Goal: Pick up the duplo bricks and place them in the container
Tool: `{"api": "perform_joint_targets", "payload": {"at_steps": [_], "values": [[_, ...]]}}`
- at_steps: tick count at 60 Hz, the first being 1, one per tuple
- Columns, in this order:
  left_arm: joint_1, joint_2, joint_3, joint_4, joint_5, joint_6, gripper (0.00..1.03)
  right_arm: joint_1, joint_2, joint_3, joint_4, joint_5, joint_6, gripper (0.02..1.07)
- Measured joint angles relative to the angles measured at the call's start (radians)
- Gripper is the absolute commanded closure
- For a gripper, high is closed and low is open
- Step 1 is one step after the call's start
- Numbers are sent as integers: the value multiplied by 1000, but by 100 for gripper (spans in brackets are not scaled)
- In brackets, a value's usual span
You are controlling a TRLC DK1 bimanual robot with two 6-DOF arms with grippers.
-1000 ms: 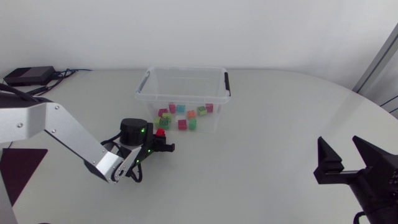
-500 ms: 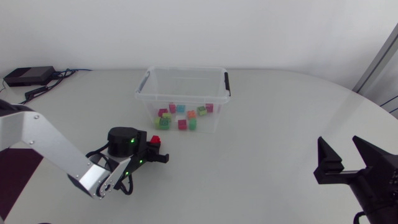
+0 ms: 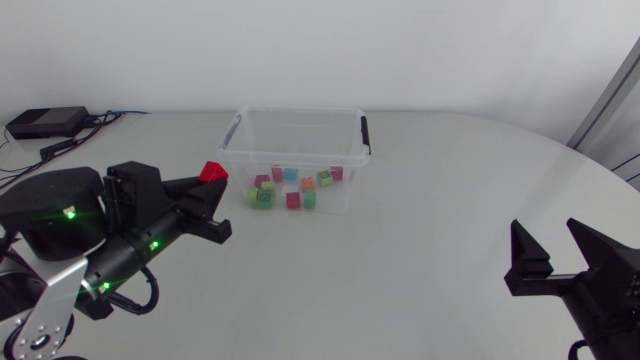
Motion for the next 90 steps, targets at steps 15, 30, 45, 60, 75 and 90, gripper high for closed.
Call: {"api": "perform_joint_targets", "payload": {"at_steps": [15, 30, 45, 60, 75, 90], "values": [[26, 182, 251, -18, 5, 0, 88, 0, 0, 0, 0, 0, 0, 6], [61, 401, 525, -90, 34, 0, 88, 0, 0, 0, 0, 0, 0, 6], [85, 619, 768, -193, 56, -4, 87, 0, 0, 0, 0, 0, 0, 6], [85, 800, 890, -363, 56, -4, 9, 0, 0, 0, 0, 0, 0, 6], [92, 780, 929, -456, 56, -4, 6, 0, 0, 0, 0, 0, 0, 6], [196, 563, 919, -491, 60, 8, 6, 0, 0, 0, 0, 0, 0, 6]]}}
